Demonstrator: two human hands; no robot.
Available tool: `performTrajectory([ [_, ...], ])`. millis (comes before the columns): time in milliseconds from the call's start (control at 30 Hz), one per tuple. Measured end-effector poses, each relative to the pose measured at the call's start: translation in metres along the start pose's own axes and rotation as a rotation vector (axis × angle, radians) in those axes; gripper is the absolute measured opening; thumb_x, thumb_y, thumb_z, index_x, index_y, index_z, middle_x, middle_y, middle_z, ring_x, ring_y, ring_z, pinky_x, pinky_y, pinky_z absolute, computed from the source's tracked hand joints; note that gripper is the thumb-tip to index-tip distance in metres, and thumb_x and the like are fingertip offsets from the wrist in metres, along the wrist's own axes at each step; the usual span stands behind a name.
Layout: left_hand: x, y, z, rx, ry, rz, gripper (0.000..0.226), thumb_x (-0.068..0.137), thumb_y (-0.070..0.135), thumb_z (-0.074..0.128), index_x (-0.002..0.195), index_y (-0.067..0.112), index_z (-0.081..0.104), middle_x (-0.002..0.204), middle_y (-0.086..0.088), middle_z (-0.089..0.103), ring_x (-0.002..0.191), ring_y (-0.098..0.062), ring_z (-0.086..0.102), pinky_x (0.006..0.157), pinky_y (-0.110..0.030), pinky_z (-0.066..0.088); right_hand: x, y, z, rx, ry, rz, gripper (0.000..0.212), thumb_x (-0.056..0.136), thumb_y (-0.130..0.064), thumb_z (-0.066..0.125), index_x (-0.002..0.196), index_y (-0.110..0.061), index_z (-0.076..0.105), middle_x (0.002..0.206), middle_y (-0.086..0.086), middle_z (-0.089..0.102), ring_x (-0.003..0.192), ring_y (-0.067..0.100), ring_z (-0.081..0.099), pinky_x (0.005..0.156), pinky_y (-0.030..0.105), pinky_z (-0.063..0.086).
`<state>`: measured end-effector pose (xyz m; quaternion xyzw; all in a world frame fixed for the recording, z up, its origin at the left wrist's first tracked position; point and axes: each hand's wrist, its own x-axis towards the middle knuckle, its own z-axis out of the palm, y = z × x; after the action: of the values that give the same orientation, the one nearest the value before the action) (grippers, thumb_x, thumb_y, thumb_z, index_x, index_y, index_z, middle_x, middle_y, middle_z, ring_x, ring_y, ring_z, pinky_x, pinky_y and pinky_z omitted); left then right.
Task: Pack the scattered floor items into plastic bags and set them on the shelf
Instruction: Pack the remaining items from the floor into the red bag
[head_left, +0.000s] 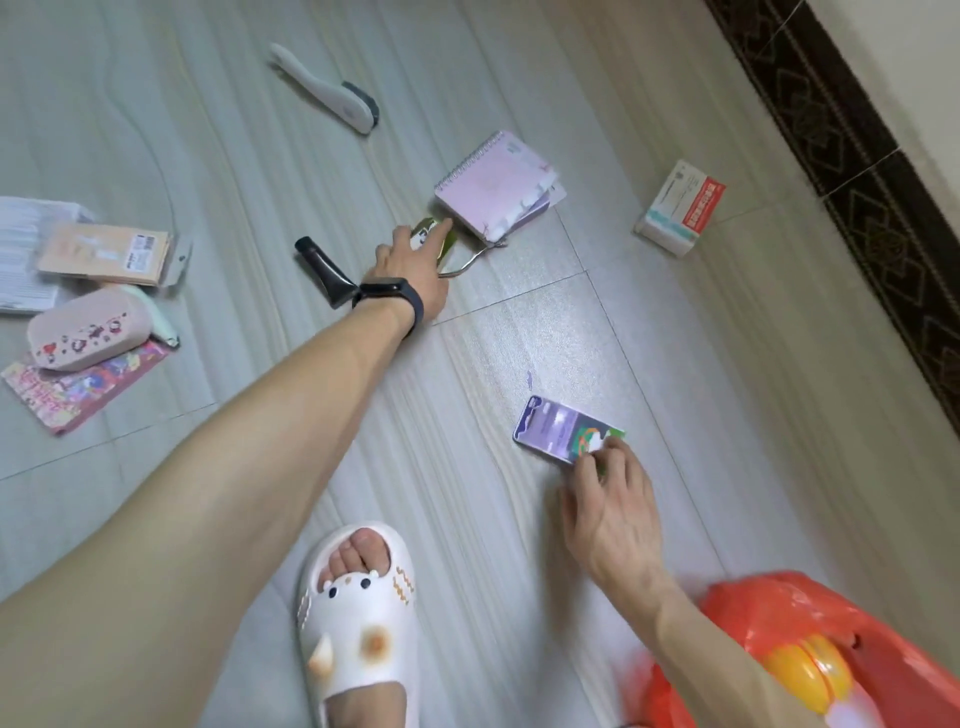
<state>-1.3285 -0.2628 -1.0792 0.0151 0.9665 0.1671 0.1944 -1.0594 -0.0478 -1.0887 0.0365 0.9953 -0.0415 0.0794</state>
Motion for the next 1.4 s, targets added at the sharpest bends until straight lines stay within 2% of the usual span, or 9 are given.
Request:
performTrajectory([
  [100, -0.026, -0.006, 0.012, 0.016, 0.058, -0.003, 0.063, 0.088, 0.011, 0.048, 0.140, 0.042, 0.029, 0.121, -0.014, 0.039, 0.113, -0.037, 0.041, 0.087, -0.044, 0.041, -0.016, -0.004, 0.000, 0.047, -0.021, 0.021, 0.040, 0.076, -0.011, 0.071, 0.113, -0.002, 0.061, 0.126, 0.021, 0.054, 0.133, 0.042, 0.041, 0.101, 0.050, 0.045],
  [233, -0.076, -0.023, 0.021, 0.018, -0.031, 0.095, 0.062, 0.083, 0.006, 0.050, 0.132, 0.040, 0.033, 0.116, -0.012, 0.039, 0.107, -0.034, 0.041, 0.080, -0.037, 0.038, 0.005, 0.008, 0.001, 0.017, -0.093, -0.038, 0.023, 0.084, -0.014, 0.066, 0.104, -0.004, 0.059, 0.146, 0.020, 0.043, 0.140, 0.044, 0.032, 0.106, 0.055, 0.038],
  [333, -0.116, -0.037, 0.022, 0.053, -0.149, 0.155, 0.063, 0.082, 0.007, 0.050, 0.130, 0.043, 0.032, 0.117, -0.008, 0.039, 0.107, -0.032, 0.043, 0.081, -0.039, 0.043, 0.019, 0.009, -0.015, 0.003, -0.249, -0.115, 0.029, 0.091, -0.022, 0.058, 0.116, -0.007, 0.055, 0.140, 0.013, 0.047, 0.128, 0.037, 0.046, 0.094, 0.045, 0.046],
  [433, -0.151, -0.035, 0.009, 0.124, -0.227, 0.282, 0.058, 0.085, 0.011, 0.052, 0.130, 0.042, 0.033, 0.119, -0.004, 0.041, 0.107, -0.028, 0.042, 0.076, -0.036, 0.041, 0.013, 0.007, -0.045, -0.115, -0.377, -0.119, 0.036, 0.085, -0.010, 0.054, 0.120, -0.014, 0.045, 0.133, 0.009, 0.041, 0.118, 0.033, 0.044, 0.079, 0.038, 0.043],
  [733, -0.201, 0.079, -0.107, 0.325, -0.062, 0.529, 0.069, 0.086, 0.007, 0.056, 0.138, 0.040, 0.024, 0.123, -0.009, 0.044, 0.109, -0.031, 0.043, 0.072, -0.039, 0.041, -0.032, 0.053, -0.195, -0.266, -0.160, -0.250, 0.035, 0.087, -0.017, 0.062, 0.118, -0.016, 0.045, 0.126, 0.006, 0.046, 0.111, 0.030, 0.048, 0.069, 0.035, 0.044],
  [900, -0.252, 0.173, -0.142, 0.628, 0.004, 0.764, 0.061, 0.086, 0.006, 0.048, 0.137, 0.037, 0.036, 0.124, -0.013, 0.040, 0.109, -0.035, 0.042, 0.077, -0.043, 0.048, -0.110, 0.102, -0.252, -0.004, -0.035, -0.036, 0.035, 0.086, -0.032, 0.065, 0.110, -0.018, 0.043, 0.119, 0.006, 0.050, 0.103, 0.033, 0.052, 0.083, 0.043, 0.049],
  [1000, -0.298, 0.210, -0.115, 0.733, -0.076, 0.928, 0.062, 0.083, 0.002, 0.047, 0.136, 0.033, 0.038, 0.121, -0.013, 0.040, 0.107, -0.034, 0.042, 0.074, -0.042, 0.050, -0.179, 0.127, -0.232, 0.290, 0.029, 0.204, 0.035, 0.088, -0.038, 0.066, 0.111, -0.019, 0.046, 0.111, 0.007, 0.057, 0.099, 0.033, 0.056, 0.081, 0.037, 0.043],
  [1100, -0.341, 0.230, -0.068, 0.681, -0.193, 1.049, 0.062, 0.084, 0.004, 0.048, 0.137, 0.035, 0.039, 0.121, -0.012, 0.041, 0.109, -0.034, 0.043, 0.070, -0.038, 0.046, -0.250, 0.146, -0.184, 0.491, 0.044, 0.469, 0.046, 0.088, -0.037, 0.068, 0.127, -0.024, 0.048, 0.122, 0.004, 0.060, 0.112, 0.028, 0.056, 0.091, 0.037, 0.044],
  [1400, -0.411, 0.222, 0.084, 0.234, -0.562, 0.832, 0.056, 0.093, 0.023, 0.050, 0.143, 0.045, 0.036, 0.131, -0.012, 0.044, 0.120, -0.035, 0.042, 0.101, -0.041, 0.040, -0.327, 0.147, -0.095, 0.721, 0.110, 0.876, 0.059, 0.090, -0.024, 0.071, 0.144, -0.023, 0.049, 0.146, 0.008, 0.048, 0.133, 0.030, 0.045, 0.105, 0.032, 0.031],
])
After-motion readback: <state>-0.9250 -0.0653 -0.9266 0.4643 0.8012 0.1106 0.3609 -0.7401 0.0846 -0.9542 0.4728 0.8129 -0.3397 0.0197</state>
